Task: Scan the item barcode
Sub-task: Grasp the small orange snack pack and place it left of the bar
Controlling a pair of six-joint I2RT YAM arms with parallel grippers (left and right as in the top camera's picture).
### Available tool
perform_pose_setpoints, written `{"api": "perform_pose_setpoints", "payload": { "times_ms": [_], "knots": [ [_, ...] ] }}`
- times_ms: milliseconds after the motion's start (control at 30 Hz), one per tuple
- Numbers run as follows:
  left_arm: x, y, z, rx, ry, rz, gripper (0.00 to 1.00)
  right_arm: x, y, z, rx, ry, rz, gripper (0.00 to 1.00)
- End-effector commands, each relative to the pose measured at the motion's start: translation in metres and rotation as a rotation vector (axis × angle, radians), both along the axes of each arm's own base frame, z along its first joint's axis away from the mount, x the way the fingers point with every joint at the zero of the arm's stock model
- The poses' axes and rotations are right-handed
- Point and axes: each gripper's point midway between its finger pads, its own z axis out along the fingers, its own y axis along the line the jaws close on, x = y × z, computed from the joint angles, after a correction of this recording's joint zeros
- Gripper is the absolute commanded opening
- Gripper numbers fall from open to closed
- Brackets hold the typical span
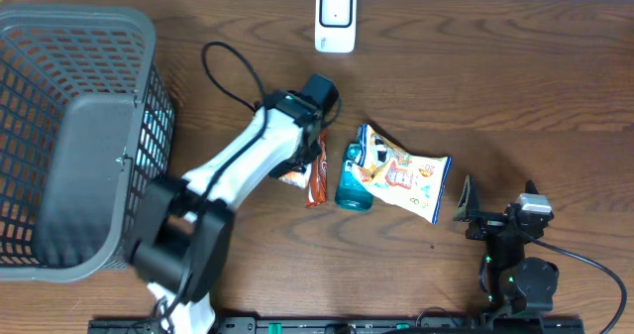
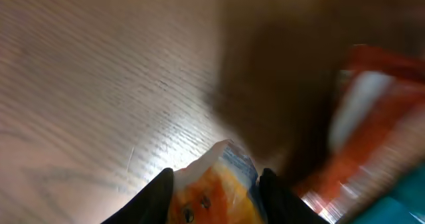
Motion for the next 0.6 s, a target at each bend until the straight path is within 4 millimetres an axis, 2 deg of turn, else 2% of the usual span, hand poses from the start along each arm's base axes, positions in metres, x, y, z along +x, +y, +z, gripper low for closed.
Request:
{"api": "perform_pose_setpoints", "payload": {
  "times_ms": [0, 33, 100, 167, 200, 233, 300, 400, 467, 567],
  "knots": [
    [-0.001, 0.006, -0.014, 0.049, 0.023, 0.015, 0.39, 0.000, -0.001, 0.000, 0.012, -0.001, -0.005, 0.99],
    [-0.002, 0.007, -0.014, 0.051, 0.025, 0.015, 0.41, 0.000, -0.001, 0.000, 0.012, -0.001, -0.005, 0.99],
    [0.000, 0.007, -0.006, 0.045, 0.016, 0.018, 0.56, 0.000, -0.001, 0.000, 0.012, -0.001, -0.005, 0.99],
    [0.008, 0.006, 0.014, 0.026, -0.018, -0.017, 0.66, 0.000, -0.001, 0.000, 0.012, -0.001, -0.005, 0.99],
    [0.020, 0.003, 0.044, -0.003, -0.077, -0.071, 0.73, 0.000, -0.001, 0.000, 0.012, -0.001, -0.005, 0.99],
    [0.028, 0.002, 0.064, -0.020, -0.121, -0.108, 0.76, 0.000, -0.001, 0.000, 0.012, -0.001, -0.005, 0.99],
    [0.043, 0.000, 0.108, -0.052, -0.227, -0.189, 0.79, 0.000, -0.001, 0.000, 0.012, -0.001, -0.005, 0.99],
    [0.060, 0.006, 0.187, -0.090, -0.424, -0.270, 0.83, 0.000, -0.001, 0.000, 0.012, -0.001, -0.005, 0.99],
    [0.064, 0.021, 0.235, -0.092, -0.553, -0.256, 0.83, 0.000, -0.001, 0.000, 0.012, -0.001, -0.005, 0.99],
    [0.062, 0.070, 0.295, -0.010, -0.730, -0.135, 0.84, 0.000, -0.001, 0.000, 0.012, -0.001, -0.005, 0.99]
  ]
}}
